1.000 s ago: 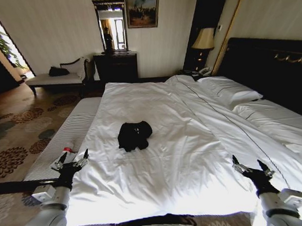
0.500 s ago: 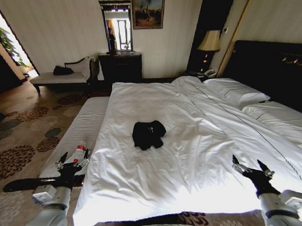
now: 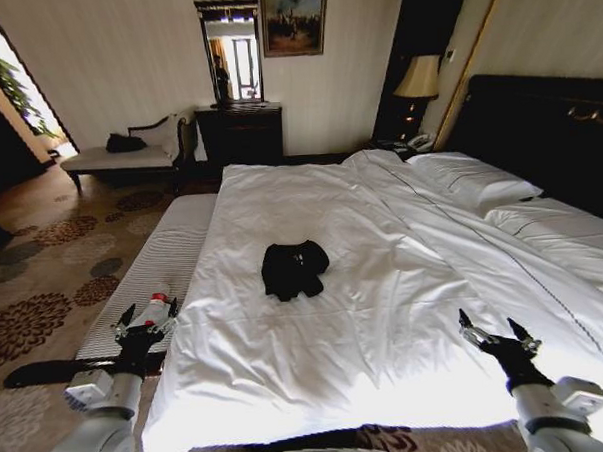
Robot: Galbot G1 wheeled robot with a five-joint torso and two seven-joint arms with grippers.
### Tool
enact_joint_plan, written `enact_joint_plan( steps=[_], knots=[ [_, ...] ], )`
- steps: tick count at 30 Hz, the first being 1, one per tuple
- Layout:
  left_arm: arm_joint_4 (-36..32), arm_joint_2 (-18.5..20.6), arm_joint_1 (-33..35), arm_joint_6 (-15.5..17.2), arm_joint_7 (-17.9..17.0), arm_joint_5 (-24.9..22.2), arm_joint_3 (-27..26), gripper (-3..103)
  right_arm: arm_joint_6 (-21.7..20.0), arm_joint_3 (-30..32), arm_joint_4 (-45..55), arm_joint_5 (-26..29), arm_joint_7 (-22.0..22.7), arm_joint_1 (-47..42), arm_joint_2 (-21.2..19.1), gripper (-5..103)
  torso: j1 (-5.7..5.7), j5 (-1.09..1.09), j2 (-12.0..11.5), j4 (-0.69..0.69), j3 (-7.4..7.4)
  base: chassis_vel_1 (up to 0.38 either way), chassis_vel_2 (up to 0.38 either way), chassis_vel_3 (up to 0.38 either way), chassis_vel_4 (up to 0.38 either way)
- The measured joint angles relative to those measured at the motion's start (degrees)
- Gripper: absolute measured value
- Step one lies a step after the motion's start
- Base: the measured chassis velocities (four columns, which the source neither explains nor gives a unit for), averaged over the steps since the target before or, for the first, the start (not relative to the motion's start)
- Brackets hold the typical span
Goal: Fold the clothes on the bed.
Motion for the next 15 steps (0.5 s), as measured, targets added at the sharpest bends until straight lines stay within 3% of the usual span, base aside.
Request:
enact_joint_plan(
  steps=[4, 7, 8, 10, 15],
  knots=[
    [0.2, 2.6, -2.2, 2.6, 0.0, -0.8, 0.9, 100, 0.6, 0.0, 0.6, 0.0, -0.7, -0.1, -1.4, 100, -0.01, 0.03, 0.0, 0.00, 0.00, 0.000, 0.000, 0.000, 0.000],
    [0.6, 6.0, -6.0, 5.4, -1.2, -5.5, 0.8, 100, -0.2, -0.8, 0.9, 0.0, -0.4, 1.0, -3.5, 100, 0.00, 0.03, 0.0, -0.10, 0.00, 0.000, 0.000, 0.000, 0.000],
    [0.6, 6.0, -6.0, 5.4, -1.2, -5.5, 0.8, 100, -0.2, -0.8, 0.9, 0.0, -0.4, 1.0, -3.5, 100, 0.00, 0.03, 0.0, -0.10, 0.00, 0.000, 0.000, 0.000, 0.000],
    [1.2, 8.8, -8.3, 6.8, -2.1, -9.9, 0.3, 100, -1.2, -2.0, 1.1, 0.1, 0.3, 2.3, -5.2, 100, 0.01, 0.04, 0.0, 0.06, 0.01, 0.000, 0.000, 0.000, 0.000],
    [7.4, 16.0, -16.8, 8.3, -3.1, -16.3, 4.0, 100, -1.6, -1.9, 1.4, 0.2, 0.6, 1.9, -6.3, 100, 0.01, 0.02, 0.0, -0.04, 0.00, 0.000, 0.000, 0.000, 0.000]
  ],
)
